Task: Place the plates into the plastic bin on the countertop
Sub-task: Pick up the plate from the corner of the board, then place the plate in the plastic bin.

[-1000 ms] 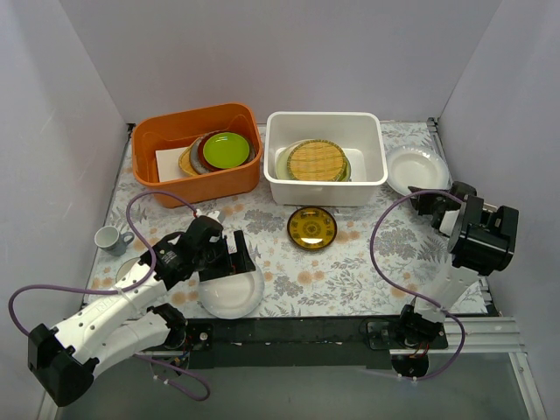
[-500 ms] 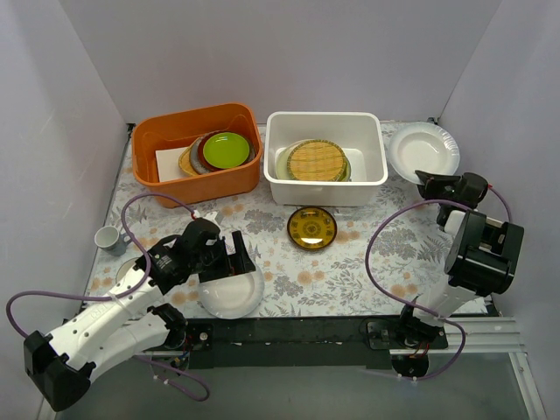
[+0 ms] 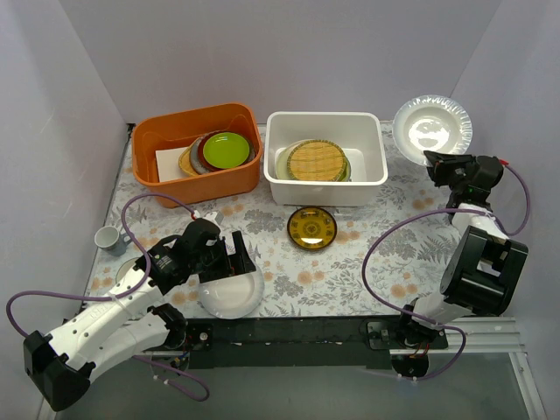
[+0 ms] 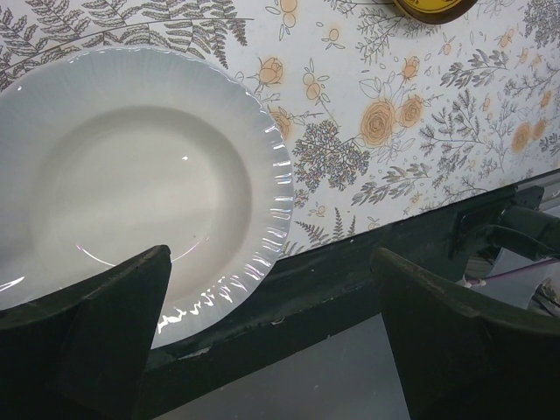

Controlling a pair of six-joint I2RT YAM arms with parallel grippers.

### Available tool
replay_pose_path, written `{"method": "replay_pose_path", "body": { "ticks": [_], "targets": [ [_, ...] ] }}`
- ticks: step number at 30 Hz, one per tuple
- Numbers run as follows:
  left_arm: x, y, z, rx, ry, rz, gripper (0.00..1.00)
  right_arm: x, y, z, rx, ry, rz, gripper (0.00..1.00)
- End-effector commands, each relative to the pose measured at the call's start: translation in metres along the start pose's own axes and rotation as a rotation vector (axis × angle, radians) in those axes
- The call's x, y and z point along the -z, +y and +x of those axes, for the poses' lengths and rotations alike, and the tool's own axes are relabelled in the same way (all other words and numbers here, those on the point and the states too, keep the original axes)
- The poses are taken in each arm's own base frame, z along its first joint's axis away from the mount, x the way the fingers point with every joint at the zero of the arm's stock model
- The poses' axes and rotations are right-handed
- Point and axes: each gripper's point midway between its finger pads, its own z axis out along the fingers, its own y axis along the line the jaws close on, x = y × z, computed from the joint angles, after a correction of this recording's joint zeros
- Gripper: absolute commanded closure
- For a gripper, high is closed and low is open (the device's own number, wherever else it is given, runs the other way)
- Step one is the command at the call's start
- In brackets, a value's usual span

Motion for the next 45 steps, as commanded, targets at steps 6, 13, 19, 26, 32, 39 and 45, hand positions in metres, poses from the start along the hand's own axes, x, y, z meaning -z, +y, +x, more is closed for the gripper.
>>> {"method": "replay_pose_path", "body": {
  "ticks": [6,13,19,26,32,39,45],
  "targets": [
    [0.001,0.002,0.002,-0.006,-0.007,0.001,0.02,0.014,0.113,0.051,0.255,0.121,-0.287,0.99],
    [0.000,0.002,0.001,-0.008,-0.007,0.001,0.02,0.009,0.125,0.084,0.376,0.192,-0.284,0.99],
    [0.000,0.002,0.001,-0.007,-0.007,-0.003,0.02,0.001,0.125,0.115,0.419,0.266,-0.273,0.99],
    [-0.001,0.003,0.002,-0.012,-0.006,-0.008,0.02,-0.008,0.118,0.152,0.464,0.354,-0.257,0.99],
    [-0.002,0.003,0.002,-0.018,-0.003,-0.014,0.02,-0.019,0.108,0.185,0.498,0.434,-0.228,0.99],
    [-0.004,0.003,0.002,-0.022,0.001,-0.023,0.02,-0.029,0.086,0.213,0.521,0.513,-0.182,0.99],
    [-0.004,0.004,0.002,-0.023,0.001,-0.025,0.02,-0.035,0.060,0.228,0.560,0.574,-0.133,0.99]
  ]
}}
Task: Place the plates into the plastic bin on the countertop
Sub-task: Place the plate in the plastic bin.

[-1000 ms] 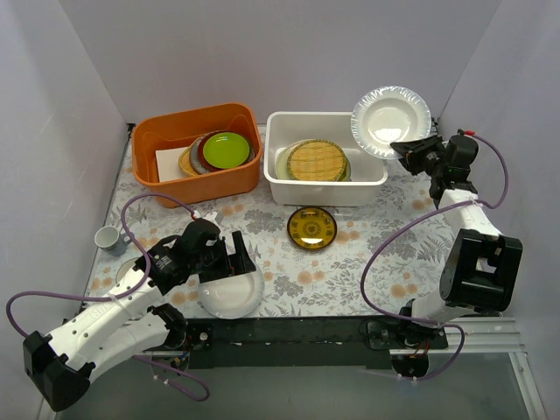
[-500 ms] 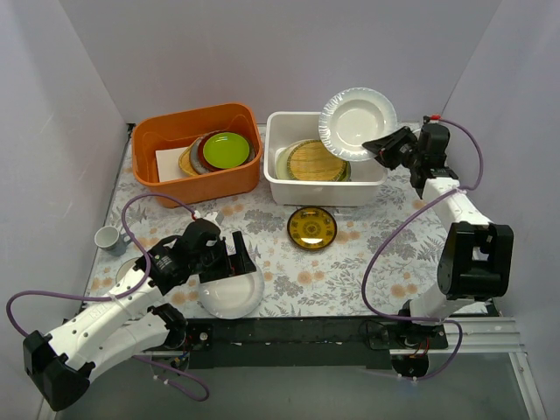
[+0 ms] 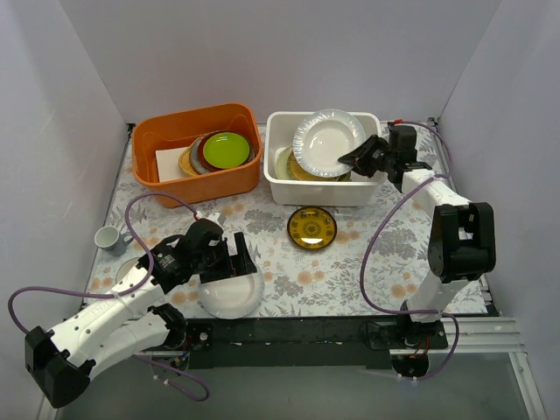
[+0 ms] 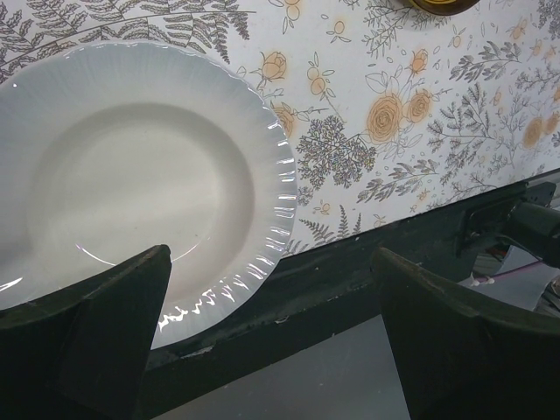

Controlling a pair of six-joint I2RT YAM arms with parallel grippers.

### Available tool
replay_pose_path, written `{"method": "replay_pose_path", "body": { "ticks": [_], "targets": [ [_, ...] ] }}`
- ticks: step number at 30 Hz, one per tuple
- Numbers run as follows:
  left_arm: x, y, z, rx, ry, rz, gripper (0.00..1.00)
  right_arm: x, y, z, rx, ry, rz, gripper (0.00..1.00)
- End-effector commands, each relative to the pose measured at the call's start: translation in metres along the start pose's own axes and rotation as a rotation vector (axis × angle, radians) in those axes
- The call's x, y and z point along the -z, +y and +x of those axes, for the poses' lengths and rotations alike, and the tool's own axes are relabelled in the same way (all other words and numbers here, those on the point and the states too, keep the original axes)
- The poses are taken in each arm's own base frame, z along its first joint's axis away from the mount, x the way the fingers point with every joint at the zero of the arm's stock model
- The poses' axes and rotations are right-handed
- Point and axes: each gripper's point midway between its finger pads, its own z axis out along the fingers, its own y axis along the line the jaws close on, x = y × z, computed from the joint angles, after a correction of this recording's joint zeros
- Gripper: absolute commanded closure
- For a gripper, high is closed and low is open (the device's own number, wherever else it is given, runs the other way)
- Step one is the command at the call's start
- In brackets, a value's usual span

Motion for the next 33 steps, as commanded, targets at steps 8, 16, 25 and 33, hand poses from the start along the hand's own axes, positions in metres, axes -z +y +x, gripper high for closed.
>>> {"method": "replay_pose_path", "body": {
  "ticks": [8,16,25,33],
  "targets": [
    [0.001,0.002,0.000,-0.012,-0.013,-0.009,0.02,-0.007,0.028,-0.011,0.139,0.001,-0.096,0.99],
    [0.000,0.003,0.001,-0.011,-0.009,-0.012,0.02,-0.014,0.013,0.002,0.159,0.069,-0.085,0.92],
    [0.001,0.002,0.001,-0.010,-0.012,-0.013,0.02,-0.006,0.006,0.016,0.155,0.102,-0.100,0.72],
    [0.001,0.003,0.002,-0.011,-0.011,-0.014,0.02,0.008,0.001,0.020,0.136,0.106,-0.113,0.64]
  ]
}}
